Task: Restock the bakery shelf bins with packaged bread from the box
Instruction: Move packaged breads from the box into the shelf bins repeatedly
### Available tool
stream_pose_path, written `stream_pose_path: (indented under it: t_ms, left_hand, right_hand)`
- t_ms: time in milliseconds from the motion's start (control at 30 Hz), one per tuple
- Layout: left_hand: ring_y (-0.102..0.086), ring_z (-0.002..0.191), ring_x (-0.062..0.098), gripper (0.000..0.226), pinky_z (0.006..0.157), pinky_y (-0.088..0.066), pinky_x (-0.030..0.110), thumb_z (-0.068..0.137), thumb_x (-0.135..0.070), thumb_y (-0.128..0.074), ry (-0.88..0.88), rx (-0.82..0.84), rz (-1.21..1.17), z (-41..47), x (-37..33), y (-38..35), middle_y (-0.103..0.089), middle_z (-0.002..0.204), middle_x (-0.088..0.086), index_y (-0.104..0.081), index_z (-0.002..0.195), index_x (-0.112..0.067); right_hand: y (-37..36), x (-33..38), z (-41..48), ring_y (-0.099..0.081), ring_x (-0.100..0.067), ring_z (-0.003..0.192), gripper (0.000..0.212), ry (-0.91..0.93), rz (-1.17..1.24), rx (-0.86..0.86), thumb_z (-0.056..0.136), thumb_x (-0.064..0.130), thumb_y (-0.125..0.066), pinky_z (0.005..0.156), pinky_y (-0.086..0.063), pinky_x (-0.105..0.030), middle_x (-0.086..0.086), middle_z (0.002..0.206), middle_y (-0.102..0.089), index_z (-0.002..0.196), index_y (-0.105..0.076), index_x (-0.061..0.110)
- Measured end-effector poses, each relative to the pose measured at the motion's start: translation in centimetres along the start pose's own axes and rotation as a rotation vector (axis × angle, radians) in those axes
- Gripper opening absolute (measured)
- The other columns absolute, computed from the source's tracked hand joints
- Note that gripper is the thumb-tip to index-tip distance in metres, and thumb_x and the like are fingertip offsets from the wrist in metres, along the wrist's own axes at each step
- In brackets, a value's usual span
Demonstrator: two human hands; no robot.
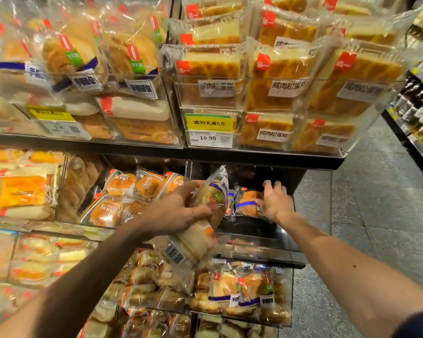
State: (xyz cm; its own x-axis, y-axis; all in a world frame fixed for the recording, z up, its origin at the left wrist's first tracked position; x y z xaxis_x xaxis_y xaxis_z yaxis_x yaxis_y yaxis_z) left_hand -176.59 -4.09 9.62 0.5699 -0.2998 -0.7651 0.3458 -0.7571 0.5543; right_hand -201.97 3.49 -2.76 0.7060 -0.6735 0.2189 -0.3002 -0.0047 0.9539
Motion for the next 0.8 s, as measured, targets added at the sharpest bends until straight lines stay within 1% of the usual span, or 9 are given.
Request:
stream_pose_path:
  t_ms: [67,167,267,300,367,467,600,700,800]
  left_hand:
    - [-0.068,0.094,0.009,0.04,0.086,-0.058,0.034,0.079,-0.054,-0.07,0.034,0.021,-0.125,0.0,-0.1,-0.3,-0.064,0.112,-0.011,-0.046,0.11,-0.062]
    - [-0.071,0.093,0.008,0.043,0.082,-0.058,0.027,0.08,-0.042,-0.076,0.041,0.04,-0.325,0.1,-0.1,-0.8,-0.07,0.111,-0.004,-0.056,0.117,-0.048]
    - [-0.071,0.104,0.017,0.081,0.089,-0.057,0.038,0.061,-0.051,-0.09,0.077,0.065,-0.49,0.8,0.7,-1.3,-0.069,0.121,0.001,-0.057,0.133,-0.035]
    - [-0.071,0.104,0.02,0.083,0.086,-0.058,0.038,0.059,-0.052,-0.09,0.087,0.082,-0.523,1.0,0.6,-1.7,-0.07,0.121,0.003,-0.058,0.134,-0.035]
    - [-0.073,0.097,0.021,0.066,0.074,-0.058,0.032,0.07,-0.045,-0.084,0.045,0.138,-0.553,1.4,-0.5,-2.7,-0.073,0.113,0.006,-0.061,0.13,-0.031]
    - [-0.073,0.09,0.02,0.041,0.068,-0.057,0.026,0.086,-0.026,-0.074,-0.064,0.173,-0.512,2.4,-2.5,-4.6,-0.076,0.105,0.005,-0.062,0.125,-0.027]
    - [-0.07,0.099,0.012,0.06,0.078,-0.054,0.022,0.064,-0.041,-0.089,-0.157,0.17,-0.396,4.5,-3.7,-7.1,-0.075,0.103,-0.012,-0.059,0.117,-0.041]
    - [-0.069,0.105,0.021,0.066,0.093,-0.056,0.041,0.055,-0.045,-0.088,-0.162,0.247,-0.309,5.5,-3.2,-8.6,-0.072,0.113,0.002,-0.059,0.112,-0.063]
    - [-0.068,0.106,0.025,0.093,0.099,-0.052,0.051,0.052,-0.055,-0.09,-0.156,0.278,-0.196,6.0,-2.2,-8.4,-0.068,0.119,0.002,-0.045,0.134,-0.061]
  right_hand:
    - [-0.1,-0.4,-0.1,-0.042,-0.036,0.132,0.065,-0.057,0.074,-0.001,0.095,0.034,-0.064,0.102,-0.043,-0.045,-0.018,0.144,-0.04,0.146,-0.032,0.011]
    - [1.1,-0.5,-0.7,-0.047,-0.034,0.129,0.063,-0.106,0.165,-0.008,0.093,0.036,-0.066,0.103,-0.043,-0.045,-0.017,0.141,-0.046,0.144,-0.036,0.011]
    - [4.0,0.2,-2.1,-0.062,-0.026,0.106,0.029,-0.062,0.381,-0.057,0.096,0.041,-0.061,0.09,-0.05,-0.039,-0.007,0.113,-0.065,0.112,-0.059,0.016]
    - [5.2,0.6,-3.1,-0.064,-0.023,0.096,0.026,-0.022,0.483,-0.073,0.097,0.043,-0.058,0.084,-0.05,-0.036,-0.003,0.1,-0.068,0.099,-0.062,0.018]
    - [7.8,1.5,-5.6,-0.065,-0.017,0.085,0.032,0.073,0.644,-0.103,0.098,0.05,-0.052,0.078,-0.05,-0.035,0.005,0.086,-0.069,0.086,-0.064,0.023]
    - [10.1,2.4,-9.0,-0.064,-0.011,0.085,0.032,0.138,0.796,-0.067,0.092,0.059,-0.057,0.079,-0.052,-0.032,0.008,0.09,-0.069,0.093,-0.066,0.028]
    - [9.8,2.8,-10.8,-0.062,0.0,0.084,0.048,0.153,0.811,0.026,0.074,0.058,-0.077,0.078,-0.051,-0.024,0.013,0.097,-0.067,0.11,-0.062,0.029]
    - [9.4,2.2,-11.1,-0.064,-0.007,0.1,0.058,0.132,0.789,-0.022,0.073,0.05,-0.082,0.088,-0.053,-0.029,0.008,0.112,-0.066,0.119,-0.058,0.025]
    - [9.1,1.9,-11.2,-0.065,-0.009,0.1,0.055,0.107,0.766,-0.029,0.075,0.038,-0.086,0.086,-0.055,-0.031,0.008,0.113,-0.067,0.121,-0.059,0.024]
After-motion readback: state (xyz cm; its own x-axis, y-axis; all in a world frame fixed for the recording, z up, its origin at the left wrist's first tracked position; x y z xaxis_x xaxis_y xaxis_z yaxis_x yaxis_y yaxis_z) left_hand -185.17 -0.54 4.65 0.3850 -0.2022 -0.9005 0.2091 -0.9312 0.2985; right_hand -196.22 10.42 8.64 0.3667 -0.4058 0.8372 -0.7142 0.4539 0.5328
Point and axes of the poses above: each hand's wrist, its own z-axis towards the middle knuckle, its own y-axis out of the back of the hand, x = y × z, the point moved 8 cm from there along z, towards the middle knuckle
